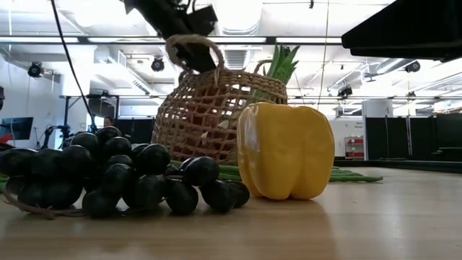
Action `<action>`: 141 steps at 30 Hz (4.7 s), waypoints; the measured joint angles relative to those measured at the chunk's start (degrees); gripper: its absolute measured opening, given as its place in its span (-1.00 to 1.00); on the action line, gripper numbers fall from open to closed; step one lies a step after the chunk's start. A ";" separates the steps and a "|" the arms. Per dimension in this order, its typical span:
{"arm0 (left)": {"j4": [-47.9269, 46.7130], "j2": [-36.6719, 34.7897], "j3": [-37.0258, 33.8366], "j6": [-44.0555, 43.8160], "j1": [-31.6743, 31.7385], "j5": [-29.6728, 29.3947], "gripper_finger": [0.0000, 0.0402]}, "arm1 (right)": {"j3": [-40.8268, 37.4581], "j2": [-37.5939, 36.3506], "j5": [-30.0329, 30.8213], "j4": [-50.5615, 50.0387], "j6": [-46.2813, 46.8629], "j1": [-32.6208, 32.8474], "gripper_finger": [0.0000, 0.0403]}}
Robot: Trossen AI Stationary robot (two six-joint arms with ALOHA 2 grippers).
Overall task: Build produce basket
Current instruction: Put the violet grapes into the brown basket, then put the green string beans into the brown basket
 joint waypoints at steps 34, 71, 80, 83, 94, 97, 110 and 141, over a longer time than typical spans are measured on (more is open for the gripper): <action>-7.44 -5.81 7.00 -2.13 -12.16 5.32 -0.44 | 0.02 -1.87 -7.38 -0.04 -2.38 0.16 0.10; -11.22 -7.16 -29.64 -89.99 -55.44 -2.92 -0.17 | 0.02 -2.03 -7.50 0.01 -3.22 0.13 0.10; -2.98 -6.63 -33.34 -88.63 -55.42 -9.43 0.44 | 0.02 -2.03 -7.48 0.01 -2.97 0.13 0.10; -2.64 -4.58 -33.36 -88.28 -54.98 -12.04 0.47 | 0.02 -2.03 -7.48 0.03 -2.95 0.02 0.10; -6.68 7.13 -27.82 -79.89 -52.51 -12.35 0.09 | 0.02 -2.03 -7.08 0.21 -2.95 -0.48 0.10; -9.92 9.01 -26.79 -77.94 -51.15 -11.11 -0.20 | 0.02 -2.03 -7.04 0.20 -2.98 -0.52 0.10; -23.92 5.94 -17.24 -56.45 -44.77 -9.11 -0.90 | 2.23 -4.17 -8.37 -0.02 -7.29 2.05 0.10; -40.95 5.66 11.74 -37.86 -38.28 -16.75 -0.89 | 1.57 0.46 -14.64 5.08 -3.34 -4.35 0.10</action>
